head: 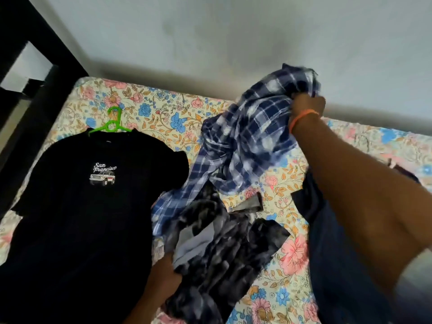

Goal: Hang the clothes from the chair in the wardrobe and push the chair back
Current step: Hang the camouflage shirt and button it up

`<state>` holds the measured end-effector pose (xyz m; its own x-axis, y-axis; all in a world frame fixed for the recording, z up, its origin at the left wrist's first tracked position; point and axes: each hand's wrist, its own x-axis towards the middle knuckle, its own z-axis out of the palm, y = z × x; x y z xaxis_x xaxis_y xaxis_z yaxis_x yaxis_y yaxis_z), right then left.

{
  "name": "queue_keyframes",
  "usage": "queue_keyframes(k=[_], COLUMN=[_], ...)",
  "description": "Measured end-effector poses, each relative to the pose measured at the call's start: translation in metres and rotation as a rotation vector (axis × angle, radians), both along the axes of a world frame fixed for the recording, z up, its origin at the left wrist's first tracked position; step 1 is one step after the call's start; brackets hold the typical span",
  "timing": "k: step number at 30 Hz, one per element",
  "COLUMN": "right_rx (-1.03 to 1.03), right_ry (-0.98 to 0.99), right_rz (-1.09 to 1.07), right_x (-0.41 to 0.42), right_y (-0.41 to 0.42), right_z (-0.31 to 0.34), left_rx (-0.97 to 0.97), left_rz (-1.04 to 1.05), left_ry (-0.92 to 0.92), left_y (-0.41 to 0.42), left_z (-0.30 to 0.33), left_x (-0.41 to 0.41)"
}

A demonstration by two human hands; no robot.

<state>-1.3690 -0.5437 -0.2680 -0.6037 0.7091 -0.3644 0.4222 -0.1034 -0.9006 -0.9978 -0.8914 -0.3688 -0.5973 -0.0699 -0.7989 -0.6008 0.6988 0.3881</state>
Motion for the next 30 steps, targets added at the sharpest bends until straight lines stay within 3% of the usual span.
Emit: queue_keyframes(k=[3, 5, 7, 9, 12, 15, 20, 25, 30], right_rx=[-0.253, -0.361, -0.327, -0.022, 0.850, 1.250, 1.135, 0.907, 1.245], right_ry=[-0.011, -0.143, -0.281, -0.388, -0.414, -0.272, -0.290, -0.433, -0.535], right_rz=[-0.112, 0.092, 0.385, 0.675, 1.283, 1.579, 1.908, 1.877, 1.975], right_x=[0.024, 0.065, 0.117, 0.167, 0.216, 0.212, 0.171, 0.150, 0.126], right_y=[-0.002, -0.026, -0.062, -0.095, -0.130, -0.149, -0.165, -0.196, -0.214], right_z=[-0.067, -0.084, -0.083, -0.087, -0.116, -0.139, -0.170, -0.175, -0.157], left_rx=[0.047, 0.068, 0.069, 0.070, 0.048, 0.076, 0.120, 0.251, 0.282], left_rz=[-0.005, 0.001, 0.012, -0.005, -0.052, -0.046, -0.023, 0.075, 0.097], left_ry=[0.055, 0.069, 0.084, 0.069, 0.035, 0.016, 0.036, 0.006, -0.024], left_y=[0.003, 0.005, 0.007, 0.005, -0.002, -0.007, -0.013, -0.019, -0.022], left_z=[-0.010, -0.013, -0.012, -0.019, -0.035, -0.051, -0.076, -0.077, -0.069], left_x=[-0.013, -0.017, -0.018, -0.011, 0.004, 0.011, 0.017, 0.021, 0.016])
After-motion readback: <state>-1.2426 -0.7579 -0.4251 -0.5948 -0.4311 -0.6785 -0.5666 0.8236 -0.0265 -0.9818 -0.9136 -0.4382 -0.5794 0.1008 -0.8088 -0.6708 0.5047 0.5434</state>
